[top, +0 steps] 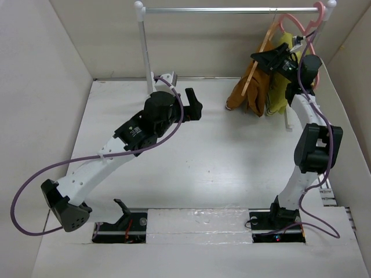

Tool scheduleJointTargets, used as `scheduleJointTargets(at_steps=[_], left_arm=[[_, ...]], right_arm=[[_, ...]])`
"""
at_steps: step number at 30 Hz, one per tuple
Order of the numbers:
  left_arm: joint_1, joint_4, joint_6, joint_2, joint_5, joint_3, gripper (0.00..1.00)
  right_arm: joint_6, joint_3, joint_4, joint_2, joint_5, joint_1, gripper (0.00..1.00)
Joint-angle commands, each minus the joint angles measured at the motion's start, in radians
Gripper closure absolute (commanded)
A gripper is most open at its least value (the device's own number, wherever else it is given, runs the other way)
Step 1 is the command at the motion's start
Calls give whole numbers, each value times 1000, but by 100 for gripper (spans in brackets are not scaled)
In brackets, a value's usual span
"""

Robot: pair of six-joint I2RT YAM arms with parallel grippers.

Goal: Place the trousers on the hanger
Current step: Place the hanger at the clothesline, then reset both arms

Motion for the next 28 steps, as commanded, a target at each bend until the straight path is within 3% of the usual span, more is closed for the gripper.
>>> scheduleJointTargets(at_steps=[1,2,3,4,7,11,15,19,24,28], left_arm=[[4,5,-9,7,-47,88,1],[4,-16,0,24,-60,113,1],[13,-41,3,45,-102,180,1],[13,-49,3,56,-103,180,1],[59,-49,-1,93,-29,226,1],[222,-24,-64,101,182,204,1],[223,17,-57,19,169,79,1],[223,8,-83,-109,149,-133,1],[223,20,-127,-234,147,-326,1],[223,37,-138,-286,175,-412,1]], right_arm=[[-240,19,-87,-163,-2,-13,12],[-311,39,-177,-193,19,-23,0],[-541,83,-465,-264,55,-24,0],[-543,84,-468,-264,55,-24,0],[-718,81,-687,-394,180,-33,0],[-855,-48,-790,-610,407,-42,0],[-928,-273,-781,-844,431,-2,0],[-1009,-549,-834,-1063,405,113,0],[-1158,-723,-1125,-1291,512,196,0],[-1174,-814,-1201,-1376,521,210,0]])
